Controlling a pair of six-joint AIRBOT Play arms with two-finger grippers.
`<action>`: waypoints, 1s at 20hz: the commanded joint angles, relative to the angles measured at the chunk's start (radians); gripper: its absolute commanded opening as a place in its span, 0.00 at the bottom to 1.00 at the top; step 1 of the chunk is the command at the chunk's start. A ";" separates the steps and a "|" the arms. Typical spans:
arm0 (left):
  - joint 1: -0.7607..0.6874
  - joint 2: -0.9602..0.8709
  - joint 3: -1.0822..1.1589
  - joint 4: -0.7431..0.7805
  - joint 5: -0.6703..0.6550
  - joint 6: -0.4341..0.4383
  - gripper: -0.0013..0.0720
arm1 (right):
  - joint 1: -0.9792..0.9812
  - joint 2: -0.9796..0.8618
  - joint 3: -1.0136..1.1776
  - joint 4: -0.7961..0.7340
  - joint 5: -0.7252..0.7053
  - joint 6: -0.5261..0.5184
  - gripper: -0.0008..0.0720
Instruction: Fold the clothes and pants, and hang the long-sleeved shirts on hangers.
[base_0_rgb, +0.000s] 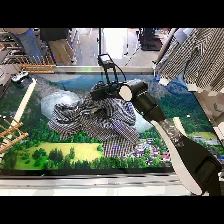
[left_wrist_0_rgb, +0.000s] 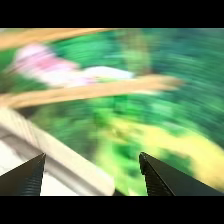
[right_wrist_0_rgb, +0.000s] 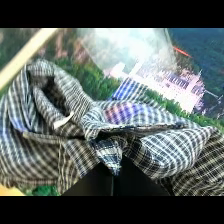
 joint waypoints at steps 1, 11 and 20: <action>0.367 -0.013 -0.103 -0.147 0.211 0.006 0.84 | 0.004 -0.005 0.000 -0.003 0.027 -0.069 0.05; 0.402 -0.357 -0.084 -0.352 0.530 0.092 0.67 | 0.003 -0.007 0.000 0.010 -0.034 -0.057 0.05; 0.383 -0.387 -0.084 -0.352 0.693 0.078 0.09 | 0.003 -0.007 0.000 0.010 -0.002 -0.057 0.05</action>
